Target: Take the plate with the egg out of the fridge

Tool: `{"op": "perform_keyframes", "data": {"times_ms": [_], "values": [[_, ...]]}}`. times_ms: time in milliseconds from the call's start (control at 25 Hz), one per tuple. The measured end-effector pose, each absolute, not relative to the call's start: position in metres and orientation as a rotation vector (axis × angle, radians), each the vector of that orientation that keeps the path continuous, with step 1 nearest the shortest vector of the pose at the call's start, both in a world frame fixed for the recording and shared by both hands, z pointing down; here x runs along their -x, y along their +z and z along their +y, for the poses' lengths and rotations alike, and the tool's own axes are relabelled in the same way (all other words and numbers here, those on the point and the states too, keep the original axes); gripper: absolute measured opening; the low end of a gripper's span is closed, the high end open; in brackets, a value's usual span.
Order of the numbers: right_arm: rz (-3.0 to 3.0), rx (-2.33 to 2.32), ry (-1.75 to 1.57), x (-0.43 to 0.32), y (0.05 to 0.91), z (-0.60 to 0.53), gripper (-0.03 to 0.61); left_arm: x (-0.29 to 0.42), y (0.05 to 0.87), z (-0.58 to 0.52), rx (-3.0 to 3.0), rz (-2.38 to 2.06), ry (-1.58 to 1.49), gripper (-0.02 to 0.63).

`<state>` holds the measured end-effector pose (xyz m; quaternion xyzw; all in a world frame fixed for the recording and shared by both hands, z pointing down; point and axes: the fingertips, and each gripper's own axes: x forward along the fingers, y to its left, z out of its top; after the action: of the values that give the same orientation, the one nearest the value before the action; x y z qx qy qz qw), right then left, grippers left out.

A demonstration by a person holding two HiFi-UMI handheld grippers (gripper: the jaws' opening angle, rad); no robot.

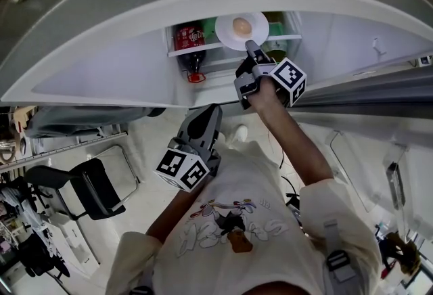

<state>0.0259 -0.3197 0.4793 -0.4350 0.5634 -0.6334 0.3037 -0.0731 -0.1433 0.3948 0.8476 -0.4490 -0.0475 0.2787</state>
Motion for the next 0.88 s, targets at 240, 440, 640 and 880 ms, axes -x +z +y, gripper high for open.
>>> {"op": "perform_keyframes", "data": {"times_ms": [240,440,640,880], "values": [[1.45,1.177,-1.703,-0.027,0.482,-0.318,0.02,0.08,0.387,-0.146,-2.288,-1.194,-0.128,-0.005],[1.426,1.164,-1.703,-0.03,0.483,-0.315,0.018,0.077,0.385,-0.15,-2.304,-1.16,-0.136,-0.005],[1.432,1.146,-1.715,-0.029,0.485,-0.311,0.018,0.078,0.388,-0.154,-2.314,-1.133,-0.144,-0.005],[1.481,1.114,-1.721,-0.033,0.481,-0.297,0.018,0.076,0.386,-0.154,-2.323,-1.109,-0.157,-0.005]]}}
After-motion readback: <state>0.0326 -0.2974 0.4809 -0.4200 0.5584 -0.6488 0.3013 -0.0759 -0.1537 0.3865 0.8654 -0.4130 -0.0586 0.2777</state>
